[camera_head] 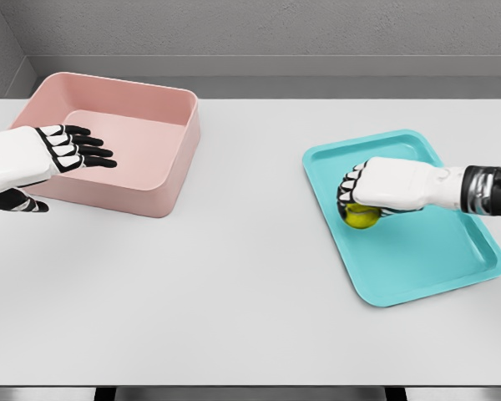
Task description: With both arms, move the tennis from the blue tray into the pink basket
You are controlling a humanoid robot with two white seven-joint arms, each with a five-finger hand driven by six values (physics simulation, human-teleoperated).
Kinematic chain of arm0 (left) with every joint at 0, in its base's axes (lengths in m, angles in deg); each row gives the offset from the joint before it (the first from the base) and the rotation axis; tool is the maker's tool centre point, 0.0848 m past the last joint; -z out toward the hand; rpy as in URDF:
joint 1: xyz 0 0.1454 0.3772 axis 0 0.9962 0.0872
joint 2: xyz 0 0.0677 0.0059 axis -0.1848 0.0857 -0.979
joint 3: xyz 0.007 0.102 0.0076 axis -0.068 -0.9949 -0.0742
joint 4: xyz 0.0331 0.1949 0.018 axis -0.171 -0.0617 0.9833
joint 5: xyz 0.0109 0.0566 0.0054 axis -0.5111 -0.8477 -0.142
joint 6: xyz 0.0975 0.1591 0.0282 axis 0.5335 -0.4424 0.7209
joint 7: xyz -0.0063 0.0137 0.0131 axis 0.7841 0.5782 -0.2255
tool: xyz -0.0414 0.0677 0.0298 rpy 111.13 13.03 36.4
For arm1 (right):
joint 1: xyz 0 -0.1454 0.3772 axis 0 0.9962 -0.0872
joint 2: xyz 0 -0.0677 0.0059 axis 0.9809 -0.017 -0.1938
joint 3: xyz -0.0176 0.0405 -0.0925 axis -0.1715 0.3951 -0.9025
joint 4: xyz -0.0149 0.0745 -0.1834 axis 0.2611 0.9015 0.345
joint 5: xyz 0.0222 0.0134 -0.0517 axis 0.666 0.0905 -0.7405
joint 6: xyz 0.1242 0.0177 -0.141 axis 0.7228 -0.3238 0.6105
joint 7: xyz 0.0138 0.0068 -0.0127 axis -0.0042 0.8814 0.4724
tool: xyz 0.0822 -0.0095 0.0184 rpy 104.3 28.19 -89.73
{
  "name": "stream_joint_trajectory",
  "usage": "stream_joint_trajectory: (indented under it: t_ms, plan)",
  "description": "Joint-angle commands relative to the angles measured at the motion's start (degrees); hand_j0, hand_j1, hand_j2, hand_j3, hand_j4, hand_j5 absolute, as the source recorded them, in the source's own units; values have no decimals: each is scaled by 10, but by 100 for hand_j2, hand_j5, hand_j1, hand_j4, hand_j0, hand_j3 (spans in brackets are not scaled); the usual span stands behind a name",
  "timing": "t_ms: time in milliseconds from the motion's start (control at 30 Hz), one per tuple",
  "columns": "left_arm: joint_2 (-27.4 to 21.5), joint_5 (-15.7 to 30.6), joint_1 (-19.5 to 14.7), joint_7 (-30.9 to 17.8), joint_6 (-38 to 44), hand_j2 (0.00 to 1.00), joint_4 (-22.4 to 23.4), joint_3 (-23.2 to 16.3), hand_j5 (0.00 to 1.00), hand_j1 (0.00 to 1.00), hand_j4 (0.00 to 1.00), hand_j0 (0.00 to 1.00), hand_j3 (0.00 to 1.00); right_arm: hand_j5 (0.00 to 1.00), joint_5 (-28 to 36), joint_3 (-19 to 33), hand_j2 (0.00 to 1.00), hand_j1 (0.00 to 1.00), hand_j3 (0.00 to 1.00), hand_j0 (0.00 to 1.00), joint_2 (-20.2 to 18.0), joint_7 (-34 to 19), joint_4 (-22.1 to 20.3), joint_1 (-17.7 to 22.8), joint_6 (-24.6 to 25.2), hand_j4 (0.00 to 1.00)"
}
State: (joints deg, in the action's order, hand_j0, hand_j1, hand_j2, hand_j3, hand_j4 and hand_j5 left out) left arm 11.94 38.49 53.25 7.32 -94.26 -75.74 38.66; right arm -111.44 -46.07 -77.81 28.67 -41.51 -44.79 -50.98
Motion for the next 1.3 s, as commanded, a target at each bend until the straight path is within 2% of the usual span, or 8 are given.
stream_joint_trajectory:
  t_ms: [0,567,600,1033,1100,1267]
  plan:
    - [-1,4,0,0,1,100,-1,0,100,100,100,100,100,50,2,0,50,50,50,50,11,-5,-1,0,1,50]
    - [-2,4,-1,0,1,100,-1,0,100,100,100,100,100,50,-3,-6,50,50,50,50,67,-25,-1,-25,1,50]
    - [-2,4,-1,0,1,100,-1,0,100,100,100,100,100,50,-4,-12,50,50,50,50,78,-25,-1,-29,1,50]
    - [-1,4,0,-1,1,100,-1,0,100,100,100,100,100,50,-4,-45,50,50,50,50,116,-26,-2,-51,1,50]
    - [-1,4,1,-1,1,100,-1,0,100,100,100,100,100,50,-4,-57,50,50,50,50,121,-26,-13,-51,1,50]
    - [-2,3,18,-2,1,100,-1,-2,100,100,100,100,100,50,-5,-60,50,50,50,50,131,-26,-18,-52,1,50]
